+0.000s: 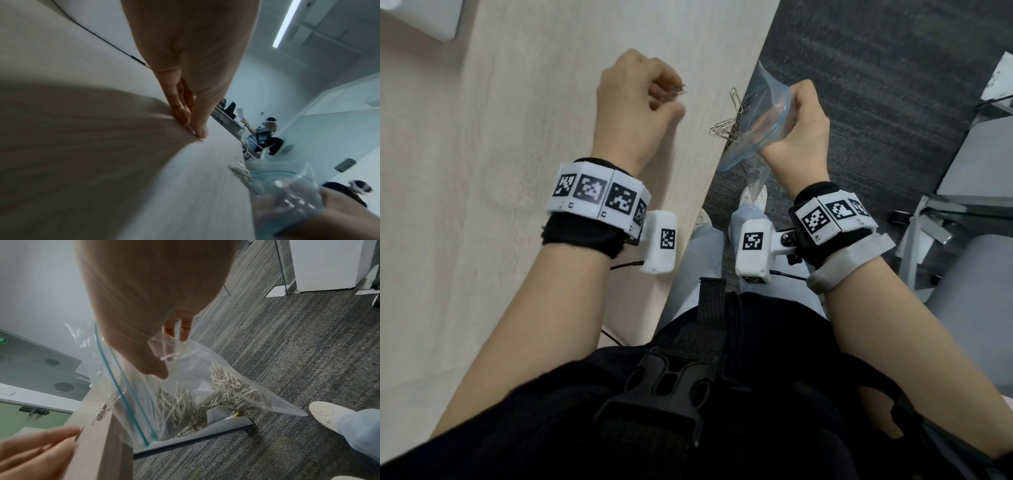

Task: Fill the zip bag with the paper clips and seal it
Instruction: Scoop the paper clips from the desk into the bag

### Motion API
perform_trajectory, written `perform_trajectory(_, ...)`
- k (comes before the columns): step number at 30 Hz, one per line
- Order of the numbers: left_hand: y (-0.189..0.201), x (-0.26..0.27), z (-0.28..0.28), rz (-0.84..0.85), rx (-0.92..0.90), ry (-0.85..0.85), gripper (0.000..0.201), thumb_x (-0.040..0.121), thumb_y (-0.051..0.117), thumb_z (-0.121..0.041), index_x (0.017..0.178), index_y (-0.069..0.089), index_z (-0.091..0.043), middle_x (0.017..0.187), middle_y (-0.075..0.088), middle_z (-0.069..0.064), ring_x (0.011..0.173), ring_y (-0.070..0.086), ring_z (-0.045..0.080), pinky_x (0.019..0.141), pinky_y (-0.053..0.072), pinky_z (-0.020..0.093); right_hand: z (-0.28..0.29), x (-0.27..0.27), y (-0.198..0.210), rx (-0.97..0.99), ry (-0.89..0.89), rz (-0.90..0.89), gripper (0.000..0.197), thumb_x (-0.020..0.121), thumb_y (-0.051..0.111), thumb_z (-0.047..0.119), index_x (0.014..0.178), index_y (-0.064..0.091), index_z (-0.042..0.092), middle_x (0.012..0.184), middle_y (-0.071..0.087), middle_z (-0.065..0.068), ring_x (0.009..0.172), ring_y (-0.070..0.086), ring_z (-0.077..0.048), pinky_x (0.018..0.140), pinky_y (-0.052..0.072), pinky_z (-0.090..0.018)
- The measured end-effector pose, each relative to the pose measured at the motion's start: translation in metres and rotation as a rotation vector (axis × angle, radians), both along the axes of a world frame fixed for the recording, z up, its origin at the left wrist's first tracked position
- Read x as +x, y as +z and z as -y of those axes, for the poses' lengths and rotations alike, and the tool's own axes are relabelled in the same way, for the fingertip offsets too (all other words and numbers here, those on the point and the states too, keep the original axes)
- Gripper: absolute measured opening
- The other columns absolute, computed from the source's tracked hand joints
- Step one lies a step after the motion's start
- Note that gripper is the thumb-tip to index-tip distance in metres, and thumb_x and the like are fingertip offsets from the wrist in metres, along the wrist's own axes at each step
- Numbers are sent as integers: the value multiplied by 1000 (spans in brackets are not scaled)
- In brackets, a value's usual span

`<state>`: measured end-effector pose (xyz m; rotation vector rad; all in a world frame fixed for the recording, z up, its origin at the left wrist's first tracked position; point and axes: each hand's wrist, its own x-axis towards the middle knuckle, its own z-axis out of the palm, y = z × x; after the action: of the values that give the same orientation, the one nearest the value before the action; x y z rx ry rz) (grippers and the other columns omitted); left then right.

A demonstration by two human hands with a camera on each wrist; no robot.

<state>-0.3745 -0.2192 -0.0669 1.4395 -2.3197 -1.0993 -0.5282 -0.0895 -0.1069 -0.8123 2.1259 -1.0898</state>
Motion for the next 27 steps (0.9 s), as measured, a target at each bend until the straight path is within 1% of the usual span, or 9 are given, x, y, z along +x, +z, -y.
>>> perform_trajectory(4,2,-25,-11,0,35,-160,29,74,75,-17,102,68,-13,97,55,-3,82,54,6,70,43,4,0,1,0,10,-3,-13,45,82,70,13,77,32,36,68,46,16,62,40,-2,63,37,-29)
perform_trajectory(7,6,-35,-15,-43,95,-247,30,71,77,-12,100,69,-9,98,62,6,81,60,13,77,52,20,-1,1,0,8,-2,-7,45,82,71,16,77,32,35,68,46,16,61,40,-1,62,36,-28)
perform_trajectory(9,11,-33,-13,-85,117,-290,35,68,78,-10,102,68,-9,99,60,5,79,58,10,73,53,20,-2,2,1,13,0,-6,44,81,71,16,77,32,35,69,47,16,62,41,-2,64,37,-28)
perform_trajectory(11,15,-29,-7,-43,97,-353,49,64,81,-18,111,65,-15,110,56,4,83,52,8,73,48,17,-3,2,2,12,-3,-10,44,81,71,16,76,32,35,68,47,16,62,41,-1,62,37,-27)
perform_trajectory(15,18,-28,1,149,99,-487,84,56,86,-29,132,48,-22,128,44,4,100,38,7,90,38,23,-4,3,2,5,-11,-2,44,81,70,13,75,31,34,65,45,16,58,38,1,58,34,-23)
perform_trajectory(17,16,-33,-4,151,91,-504,80,57,85,-26,129,51,-19,123,46,5,96,40,8,86,39,23,-4,3,2,-2,-11,0,44,81,69,13,75,31,34,65,45,17,59,39,1,59,34,-25)
perform_trajectory(20,11,-41,-12,125,57,-490,56,65,82,-19,117,61,-15,115,54,8,88,47,12,80,42,25,-4,3,2,-4,-10,0,44,81,70,15,76,31,34,66,46,16,60,39,0,61,35,-27)
perform_trajectory(24,3,-48,-18,127,-1,-508,32,75,73,-13,106,68,-13,110,60,10,97,58,23,85,44,30,-4,2,1,16,-14,-21,46,81,72,18,75,30,35,65,45,17,59,39,1,61,35,-27)
perform_trajectory(27,3,-48,-22,47,40,-532,26,78,62,-1,102,70,-10,103,64,12,94,61,23,83,48,31,-5,2,2,7,-10,-32,44,81,70,19,75,30,35,65,44,17,58,39,2,61,35,-27)
